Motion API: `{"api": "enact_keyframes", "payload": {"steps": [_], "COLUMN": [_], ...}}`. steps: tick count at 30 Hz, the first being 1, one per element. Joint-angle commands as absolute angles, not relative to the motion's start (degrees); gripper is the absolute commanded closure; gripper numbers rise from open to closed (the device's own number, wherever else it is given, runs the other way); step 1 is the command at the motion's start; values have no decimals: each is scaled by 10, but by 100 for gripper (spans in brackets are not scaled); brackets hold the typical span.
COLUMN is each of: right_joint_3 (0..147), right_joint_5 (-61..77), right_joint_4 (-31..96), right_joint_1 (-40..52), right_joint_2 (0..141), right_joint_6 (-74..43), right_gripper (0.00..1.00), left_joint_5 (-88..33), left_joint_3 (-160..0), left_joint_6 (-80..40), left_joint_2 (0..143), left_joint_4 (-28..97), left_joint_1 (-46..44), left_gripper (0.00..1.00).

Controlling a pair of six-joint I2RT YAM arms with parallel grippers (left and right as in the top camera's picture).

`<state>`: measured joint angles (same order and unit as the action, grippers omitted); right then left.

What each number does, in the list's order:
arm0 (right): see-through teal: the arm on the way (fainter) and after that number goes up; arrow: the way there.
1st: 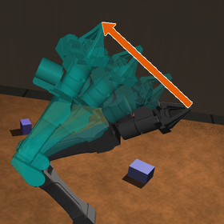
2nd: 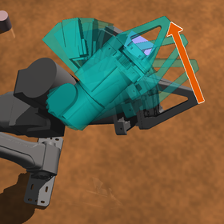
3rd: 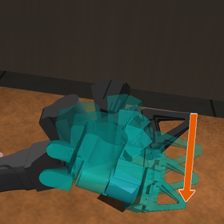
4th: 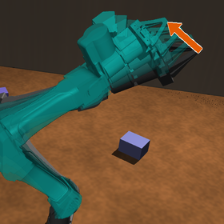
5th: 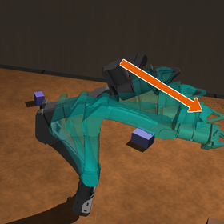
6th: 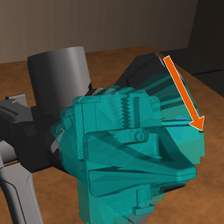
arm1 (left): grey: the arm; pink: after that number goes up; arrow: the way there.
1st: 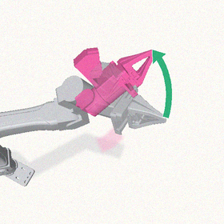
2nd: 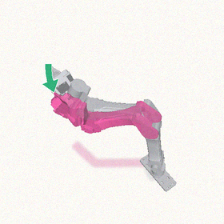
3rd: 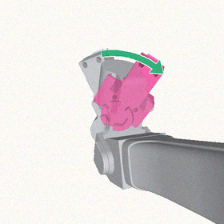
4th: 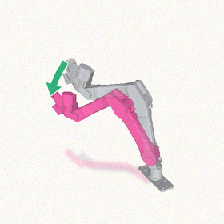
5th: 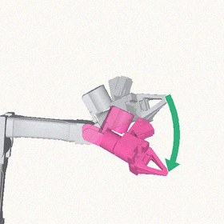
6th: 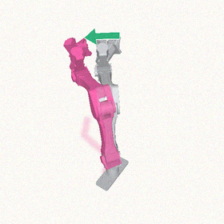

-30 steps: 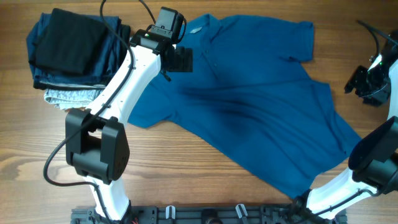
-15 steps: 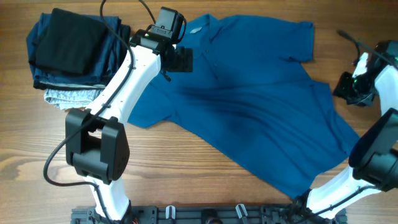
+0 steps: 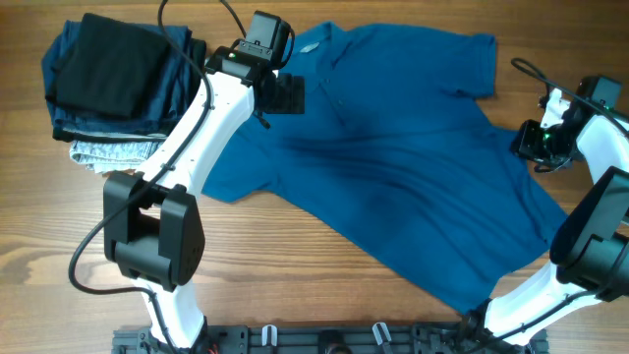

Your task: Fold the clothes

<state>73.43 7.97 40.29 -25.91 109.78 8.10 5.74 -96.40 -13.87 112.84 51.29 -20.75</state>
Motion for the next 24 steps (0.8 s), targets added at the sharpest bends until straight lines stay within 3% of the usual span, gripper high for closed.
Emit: {"api": "enact_keyframes", "payload": {"steps": [1, 8, 12, 14, 18, 24], "right_joint_3": [728, 728, 728, 728, 718, 718], "right_joint_5": [91, 87, 86, 87, 159, 164], "right_joint_4": [393, 387, 388, 396, 400, 384], "right_joint_1": [-257, -257, -257, -257, -257, -257], "right_joint_2": [1104, 1104, 1104, 1104, 1104, 1105], "right_joint_6": [91, 89, 89, 91, 206, 215], "right_gripper": [81, 83, 63, 59, 67, 69], "left_joint_5": [59, 59, 59, 59, 59, 59], "left_joint_3": [-964, -964, -964, -964, -964, -964], "left_joint_6": [-138, -138, -138, -138, -138, -138], "left_joint_2": [1133, 1133, 1133, 1133, 1133, 1133], "left_joint_4": [513, 513, 513, 513, 513, 513], "left_joint_1": [-208, -208, -207, -208, -208, -208], "left_gripper": [0, 0, 0, 0, 0, 0]}}
